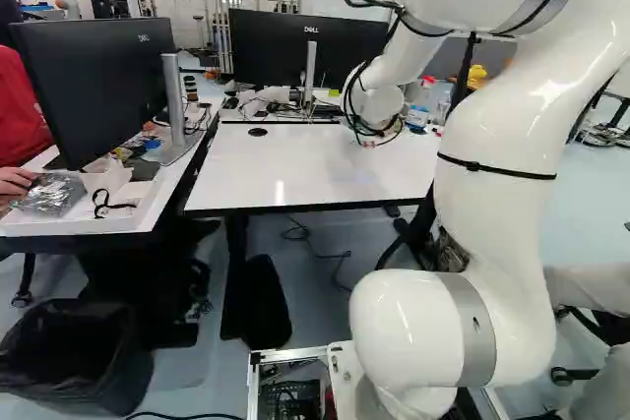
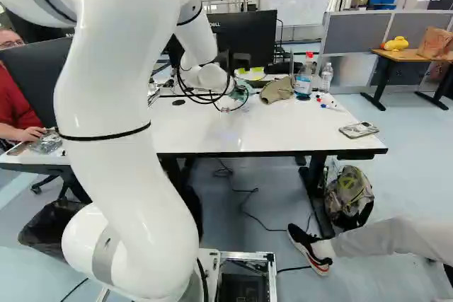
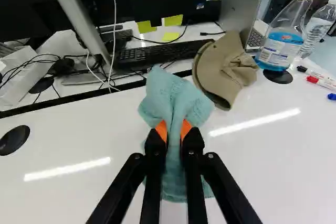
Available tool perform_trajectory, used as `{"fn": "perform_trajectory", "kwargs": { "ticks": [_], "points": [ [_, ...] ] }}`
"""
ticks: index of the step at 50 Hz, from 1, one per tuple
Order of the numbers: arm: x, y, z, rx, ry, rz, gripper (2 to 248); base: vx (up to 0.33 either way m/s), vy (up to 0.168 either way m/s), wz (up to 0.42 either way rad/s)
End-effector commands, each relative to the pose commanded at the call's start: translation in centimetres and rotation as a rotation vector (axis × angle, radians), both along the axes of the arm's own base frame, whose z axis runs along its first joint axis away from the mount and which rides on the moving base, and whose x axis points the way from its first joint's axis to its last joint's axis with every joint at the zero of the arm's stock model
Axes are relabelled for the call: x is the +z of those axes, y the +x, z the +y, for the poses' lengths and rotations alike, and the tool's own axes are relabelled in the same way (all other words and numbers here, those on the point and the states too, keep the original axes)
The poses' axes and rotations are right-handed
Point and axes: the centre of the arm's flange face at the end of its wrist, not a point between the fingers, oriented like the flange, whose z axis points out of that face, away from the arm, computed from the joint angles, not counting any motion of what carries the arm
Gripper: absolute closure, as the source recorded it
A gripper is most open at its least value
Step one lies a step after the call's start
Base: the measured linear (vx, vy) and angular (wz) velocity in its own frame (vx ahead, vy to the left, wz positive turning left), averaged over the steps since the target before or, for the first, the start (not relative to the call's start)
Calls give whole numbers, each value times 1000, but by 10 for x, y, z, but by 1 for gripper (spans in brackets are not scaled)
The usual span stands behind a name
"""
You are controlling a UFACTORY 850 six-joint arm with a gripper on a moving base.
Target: Clean the table with the green towel
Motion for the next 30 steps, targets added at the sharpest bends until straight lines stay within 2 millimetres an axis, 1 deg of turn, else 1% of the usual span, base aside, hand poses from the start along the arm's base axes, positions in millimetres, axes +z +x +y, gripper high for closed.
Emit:
{"fn": "perform_trajectory", "kwargs": {
  "ticks": [30],
  "points": [
    [-35,7,-1,0,9,59,202,0,0,0]
  ]
}}
